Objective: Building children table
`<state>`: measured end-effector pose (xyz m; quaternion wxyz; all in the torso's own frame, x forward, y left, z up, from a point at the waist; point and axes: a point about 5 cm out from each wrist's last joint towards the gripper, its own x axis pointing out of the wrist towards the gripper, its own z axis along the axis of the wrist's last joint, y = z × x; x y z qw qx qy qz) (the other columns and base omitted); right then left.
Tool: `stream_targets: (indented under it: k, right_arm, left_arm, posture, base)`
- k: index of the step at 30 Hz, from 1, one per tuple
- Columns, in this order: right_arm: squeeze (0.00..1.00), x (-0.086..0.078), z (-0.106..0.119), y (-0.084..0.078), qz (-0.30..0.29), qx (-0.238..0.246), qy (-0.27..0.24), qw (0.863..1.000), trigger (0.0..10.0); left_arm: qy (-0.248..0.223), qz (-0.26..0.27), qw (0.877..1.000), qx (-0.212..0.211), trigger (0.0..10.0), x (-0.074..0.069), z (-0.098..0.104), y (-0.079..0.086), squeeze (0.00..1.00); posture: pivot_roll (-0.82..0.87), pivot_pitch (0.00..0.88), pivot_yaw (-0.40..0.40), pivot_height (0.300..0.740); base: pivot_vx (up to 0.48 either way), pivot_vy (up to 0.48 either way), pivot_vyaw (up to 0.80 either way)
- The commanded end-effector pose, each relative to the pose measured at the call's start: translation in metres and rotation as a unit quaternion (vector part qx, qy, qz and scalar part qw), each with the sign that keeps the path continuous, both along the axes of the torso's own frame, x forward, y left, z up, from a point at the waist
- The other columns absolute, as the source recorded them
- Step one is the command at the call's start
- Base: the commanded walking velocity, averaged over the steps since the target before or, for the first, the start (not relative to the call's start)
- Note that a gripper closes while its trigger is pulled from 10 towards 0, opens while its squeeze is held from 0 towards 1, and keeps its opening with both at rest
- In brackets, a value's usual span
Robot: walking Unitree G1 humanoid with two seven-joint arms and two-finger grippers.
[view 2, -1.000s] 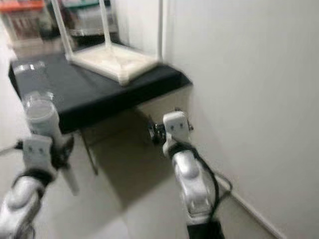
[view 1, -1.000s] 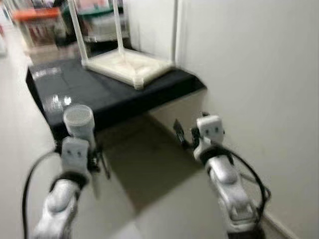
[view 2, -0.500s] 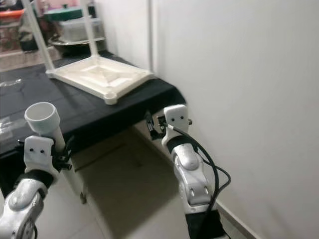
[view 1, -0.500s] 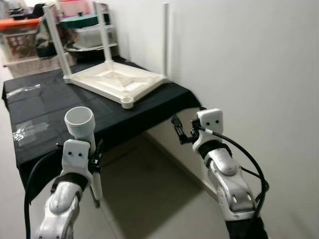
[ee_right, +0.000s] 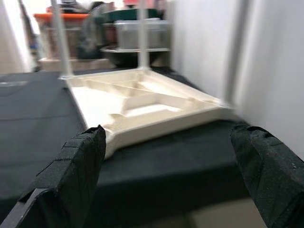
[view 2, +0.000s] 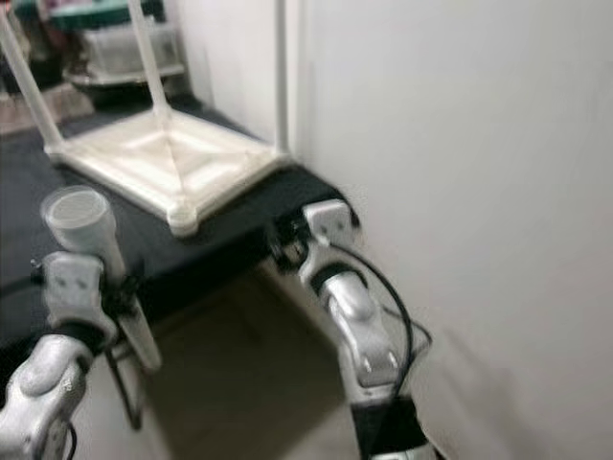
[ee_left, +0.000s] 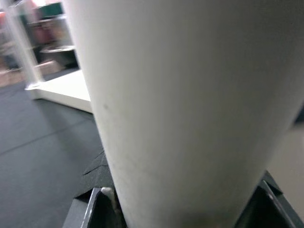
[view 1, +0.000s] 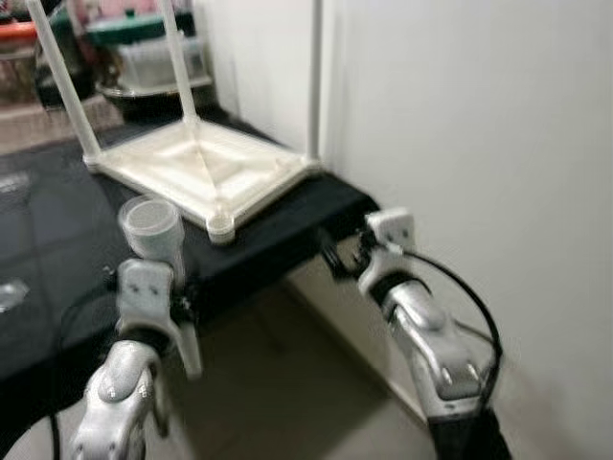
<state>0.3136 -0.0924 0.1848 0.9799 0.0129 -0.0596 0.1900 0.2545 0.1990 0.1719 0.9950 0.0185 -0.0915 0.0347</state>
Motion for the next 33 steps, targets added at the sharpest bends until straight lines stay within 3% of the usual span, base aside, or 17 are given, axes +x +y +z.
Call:
stream_targets:
  k: [1,7,11,15,18,19,21,22,23,24,25,26,27,28,29,30,33]
  right_arm:
    - [0.0,-0.001,-0.007,0.001,0.003,0.004,0.016,1.0,10.0]
    - [0.0,0.0,-0.009,0.002,0.008,-0.001,0.019,1.0,10.0]
    - [0.0,0.001,-0.009,0.002,0.008,0.0,0.021,1.0,10.0]
    - [0.0,0.001,-0.011,0.003,0.01,-0.006,0.018,1.0,10.0]
    - [0.0,0.001,-0.011,0.003,0.01,-0.006,0.018,1.0,10.0]
    - [0.0,0.001,-0.011,0.003,0.01,-0.009,0.018,1.0,10.0]
    - [0.0,0.001,-0.012,0.004,0.011,-0.017,0.014,1.0,10.0]
    - [0.0,0.001,-0.013,0.004,0.012,-0.02,0.013,1.0,10.0]
    - [0.0,0.001,-0.013,0.004,0.012,-0.02,0.013,1.0,10.0]
    - [0.0,0.001,-0.013,0.004,0.013,-0.027,0.01,1.0,10.0]
    - [0.0,0.001,-0.013,0.004,0.013,-0.027,0.01,1.0,10.0]
    - [0.0,0.001,-0.013,0.005,0.014,-0.033,0.006,0.999,10.0]
    - [0.0,0.001,-0.013,0.005,0.014,-0.033,0.006,0.999,10.0]
    - [0.0,0.0,-0.013,0.005,0.017,-0.043,0.001,0.999,10.0]
    - [0.0,0.0,-0.013,0.005,0.017,-0.043,0.001,0.999,10.0]
    - [0.0,0.0,-0.014,0.006,0.019,-0.05,-0.002,0.999,10.0]
    - [0.0,-0.002,-0.015,0.008,0.035,-0.077,-0.015,0.996,10.0]
  left_arm:
    - [0.007,0.011,1.0,-0.015,10.0,-0.002,-0.003,0.006,0.0]
    - [-0.002,0.04,0.995,-0.089,10.0,0.002,0.0,0.016,0.0]
    - [0.0,0.035,0.993,-0.11,10.0,0.003,0.0,0.016,0.0]
    - [0.023,-0.002,0.997,-0.079,10.0,0.004,-0.004,0.008,0.0]
    - [0.023,-0.002,0.997,-0.079,10.0,0.004,-0.004,0.008,0.0]
    - [0.031,-0.019,0.998,-0.042,10.0,0.004,-0.005,0.004,0.0]
    - [0.069,-0.086,0.99,0.087,10.0,0.003,-0.017,-0.01,0.0]
    - [0.082,-0.107,0.983,0.122,10.0,0.002,-0.021,-0.014,0.0]
    - [0.082,-0.107,0.983,0.122,10.0,0.002,-0.021,-0.014,0.0]
    - [0.113,-0.134,0.969,0.176,10.0,0.0,-0.03,-0.018,0.0]
    - [0.113,-0.134,0.969,0.176,10.0,0.0,-0.03,-0.018,0.0]
    - [0.147,-0.163,0.949,0.228,10.0,-0.003,-0.04,-0.021,0.0]
    - [0.147,-0.163,0.949,0.228,10.0,-0.003,-0.04,-0.021,0.0]
    - [0.18,-0.193,0.928,0.263,10.0,-0.009,-0.051,-0.023,0.0]
    - [0.18,-0.193,0.928,0.263,10.0,-0.009,-0.051,-0.023,0.0]
    - [0.201,-0.212,0.914,0.282,10.0,-0.013,-0.057,-0.024,0.0]
    - [0.218,-0.223,0.907,0.283,10.0,-0.016,-0.062,-0.025,0.0]
  posture:
    - [-0.03,0.0,-0.041,0.74]
    - [-0.03,0.0,-0.039,0.74]
    - [-0.03,0.0,-0.037,0.74]
    - [-0.02,0.0,-0.036,0.74]
    - [-0.02,0.0,-0.036,0.74]
    - [-0.02,0.0,-0.035,0.74]
    - [-0.02,0.0,-0.032,0.74]
    - [-0.02,0.0,-0.032,0.74]
    - [-0.02,0.0,-0.032,0.74]
    - [-0.02,0.0,-0.031,0.74]
    - [-0.02,0.0,-0.031,0.74]
    - [-0.02,0.0,-0.029,0.74]
    - [-0.02,0.0,-0.029,0.74]
    - [-0.02,0.0,-0.027,0.74]
    - [-0.02,0.0,-0.027,0.74]
    - [-0.02,0.0,-0.026,0.74]
    - [-0.02,0.0,-0.025,0.74]
  base:
    - [0.0,0.0,0.0]
    - [0.0,0.0,0.0]
    - [0.0,0.0,0.0]
    - [0.0,0.0,0.0]
    - [0.0,0.0,0.0]
    - [0.0,0.0,0.0]
    - [0.0,0.0,0.0]
    - [0.0,0.0,0.0]
    - [0.0,0.0,0.0]
    - [0.0,0.0,0.0]
    - [0.0,0.0,0.0]
    - [0.0,0.0,0.0]
    - [0.0,0.0,0.0]
    - [0.0,0.0,0.0]
    - [0.0,0.0,0.0]
    - [0.0,0.0,0.0]
    - [0.0,0.0,0.0]
